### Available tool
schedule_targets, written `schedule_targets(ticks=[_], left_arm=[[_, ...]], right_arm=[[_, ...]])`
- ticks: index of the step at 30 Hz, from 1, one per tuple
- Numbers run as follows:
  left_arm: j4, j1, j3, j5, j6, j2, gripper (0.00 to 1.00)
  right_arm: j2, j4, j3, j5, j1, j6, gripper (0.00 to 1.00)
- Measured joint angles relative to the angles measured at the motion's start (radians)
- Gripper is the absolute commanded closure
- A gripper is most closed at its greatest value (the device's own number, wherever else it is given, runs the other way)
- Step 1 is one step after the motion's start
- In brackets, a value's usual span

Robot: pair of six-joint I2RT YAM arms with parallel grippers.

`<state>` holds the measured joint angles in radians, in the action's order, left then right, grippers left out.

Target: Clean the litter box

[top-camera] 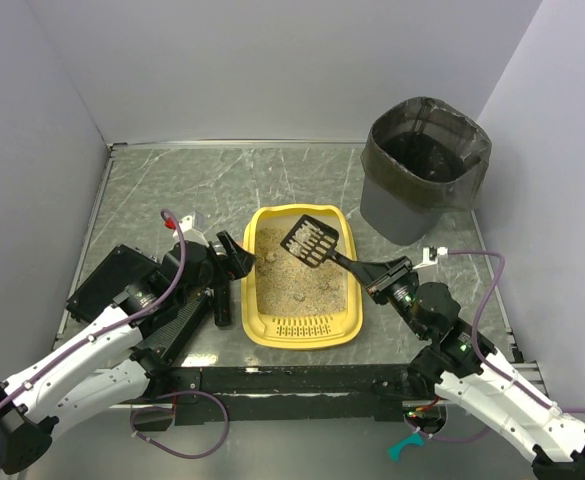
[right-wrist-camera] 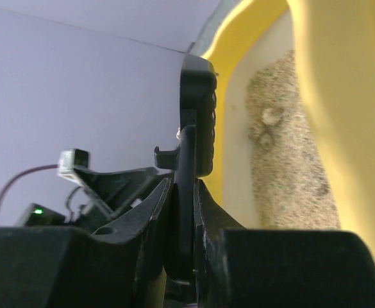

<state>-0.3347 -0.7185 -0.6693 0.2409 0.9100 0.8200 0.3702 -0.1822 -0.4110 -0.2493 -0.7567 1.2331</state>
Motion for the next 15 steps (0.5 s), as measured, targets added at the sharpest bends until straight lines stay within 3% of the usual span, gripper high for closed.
schedule_targets(ticks=[8, 15], left_arm=[[0.0, 0.0, 0.0, 0.0, 0.0, 0.007, 0.03], [0.011, 0.0, 0.0, -0.008, 0.0, 0.02, 0.03]], right_arm=[[0.008, -0.014, -0.024, -0.035, 0.005, 0.051, 1.0], [0.063, -0.063, -0.224, -0.12, 0.077, 0.013, 1.0]])
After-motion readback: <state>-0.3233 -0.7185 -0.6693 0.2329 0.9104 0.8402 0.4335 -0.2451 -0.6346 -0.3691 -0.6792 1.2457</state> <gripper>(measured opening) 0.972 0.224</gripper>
